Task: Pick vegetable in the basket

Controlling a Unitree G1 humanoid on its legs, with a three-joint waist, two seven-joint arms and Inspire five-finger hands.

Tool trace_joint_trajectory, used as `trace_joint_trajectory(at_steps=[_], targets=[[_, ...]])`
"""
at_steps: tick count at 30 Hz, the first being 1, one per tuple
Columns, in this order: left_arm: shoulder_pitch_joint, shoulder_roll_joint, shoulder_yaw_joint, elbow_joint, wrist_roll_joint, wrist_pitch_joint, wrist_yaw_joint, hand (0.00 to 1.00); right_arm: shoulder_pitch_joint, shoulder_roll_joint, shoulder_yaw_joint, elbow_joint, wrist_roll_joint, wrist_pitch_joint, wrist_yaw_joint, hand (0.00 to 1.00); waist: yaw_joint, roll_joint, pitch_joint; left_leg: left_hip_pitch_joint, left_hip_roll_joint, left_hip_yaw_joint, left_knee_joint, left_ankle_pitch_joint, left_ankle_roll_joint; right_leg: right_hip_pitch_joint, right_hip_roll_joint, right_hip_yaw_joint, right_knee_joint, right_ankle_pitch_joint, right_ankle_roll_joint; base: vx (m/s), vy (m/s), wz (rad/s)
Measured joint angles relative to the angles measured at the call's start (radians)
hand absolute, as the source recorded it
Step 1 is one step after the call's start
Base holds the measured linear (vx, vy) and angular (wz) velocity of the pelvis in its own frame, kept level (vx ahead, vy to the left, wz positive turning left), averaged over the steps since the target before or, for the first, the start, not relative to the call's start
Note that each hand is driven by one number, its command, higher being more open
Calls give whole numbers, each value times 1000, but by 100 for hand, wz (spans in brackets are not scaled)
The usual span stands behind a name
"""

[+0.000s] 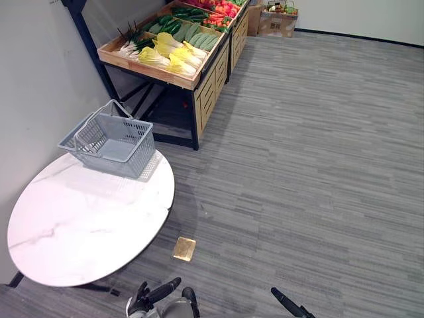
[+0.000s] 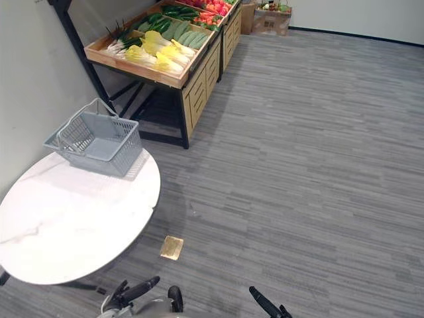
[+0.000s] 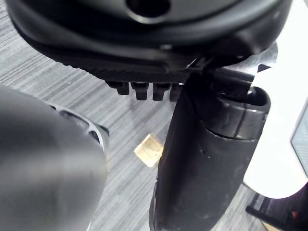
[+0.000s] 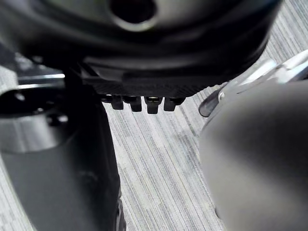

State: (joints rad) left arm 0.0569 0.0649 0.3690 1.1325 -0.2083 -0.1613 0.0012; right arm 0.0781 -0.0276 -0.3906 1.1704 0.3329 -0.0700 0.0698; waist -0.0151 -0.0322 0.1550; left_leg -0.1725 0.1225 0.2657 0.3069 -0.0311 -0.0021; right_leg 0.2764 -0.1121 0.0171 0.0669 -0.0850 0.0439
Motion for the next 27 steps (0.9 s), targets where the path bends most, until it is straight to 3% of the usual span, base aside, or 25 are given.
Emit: trace_joint_trajectory(at_steps=[3,5,6,8,9,10,11,12,13,14,15,17,19,20,21,22,24,27], targets=[[24,23,-1,23,0,10,0,100,-3,-1,29,1,-27,-6,17,100,9,-5,-39,46,11,41,-4,-2,-1,-12,-10,63,26,64,19,213,12,-58],[41,22,-3,24,1,14,0,100,-6,-8,41,1,-28,-7,18,100,14,4,-61,69,11,76,-28,-9,-7,-61,-14,100,89,66,23,327,58,-89],[50,20,-52,26,3,19,1,100,24,-33,17,4,-28,-4,13,100,7,17,-76,201,-35,87,-163,-17,-5,-212,-31,124,443,47,54,493,154,-60],[53,15,-85,13,3,18,2,100,60,-30,15,6,-27,5,12,100,3,19,-85,242,-47,72,-158,-38,16,-233,-40,116,571,63,108,369,105,-4],[55,15,-88,10,3,17,3,100,63,-31,14,5,-27,7,14,100,3,18,-85,242,-41,72,-142,-40,19,-233,-39,110,573,56,112,156,-22,3],[55,27,-85,8,-1,18,3,100,51,-19,14,0,-27,6,14,100,11,-4,-82,224,-37,78,-74,-56,7,-231,-40,93,568,96,117,113,-61,-11],[43,35,-90,7,-6,19,1,100,46,-11,14,-2,-26,-1,10,100,10,-14,-71,189,-54,70,3,-116,-53,-222,-51,66,587,122,143,114,-32,-8],[39,34,-95,6,-6,19,1,100,55,-16,10,-2,-26,-6,9,100,4,-15,-70,197,-97,48,-19,-128,-37,-227,-66,42,624,138,143,108,48,19],[46,32,-156,-1,-4,16,2,100,63,-31,-4,-7,-27,-9,8,100,-11,26,-64,242,-136,38,-102,-126,75,-265,-74,-58,751,236,82,129,119,59],[41,41,-182,7,1,16,3,100,69,-19,-32,-5,-26,-6,5,100,-27,26,-52,333,-135,24,-196,-172,57,-324,-120,-114,912,149,42,197,51,62],[34,48,-186,11,0,18,5,100,69,-8,-28,-4,-24,4,6,100,-27,-5,-37,361,-146,21,-200,-178,55,-380,-157,-136,977,-28,17,194,-27,43],[27,46,-188,16,3,19,3,100,64,-6,-29,-28,-9,-6,11,100,-29,1,-31,381,-118,17,-205,-185,33,-490,-155,-198,895,-167,21,235,-164,13],[13,32,-188,38,6,17,1,100,47,-15,-20,-44,-10,-18,13,100,-44,28,-17,406,-65,2,-218,-188,13,-551,-96,-213,668,-178,28,339,-240,38],[12,21,-184,40,11,17,1,100,46,-17,-20,-45,-10,-20,12,100,-52,35,-12,435,-34,-9,-242,-189,-1,-566,-62,-199,443,-120,42,373,-284,51],[11,18,-183,39,12,17,0,100,50,-15,-20,-44,-9,-20,12,100,-50,32,-11,448,-27,-13,-252,-190,-16,-567,-54,-188,351,-75,43,501,-405,62],[9,16,-162,41,22,17,1,100,51,-15,-21,-42,-10,-19,13,100,-51,35,-7,481,-14,-32,-269,-198,-47,-549,-32,-165,289,97,23,368,-302,26],[2,-32,-113,49,25,17,1,100,38,-39,-25,-37,-16,-21,14,100,-39,71,-1,498,18,-30,-272,-162,-58,-546,1,-168,341,42,-10,410,-311,-2],[-9,-47,-97,40,52,14,-2,100,27,-41,-24,-23,-17,-15,11,100,-48,63,7,539,31,-54,-277,-65,-100,-533,-8,-184,454,-67,-49,474,-357,14]])
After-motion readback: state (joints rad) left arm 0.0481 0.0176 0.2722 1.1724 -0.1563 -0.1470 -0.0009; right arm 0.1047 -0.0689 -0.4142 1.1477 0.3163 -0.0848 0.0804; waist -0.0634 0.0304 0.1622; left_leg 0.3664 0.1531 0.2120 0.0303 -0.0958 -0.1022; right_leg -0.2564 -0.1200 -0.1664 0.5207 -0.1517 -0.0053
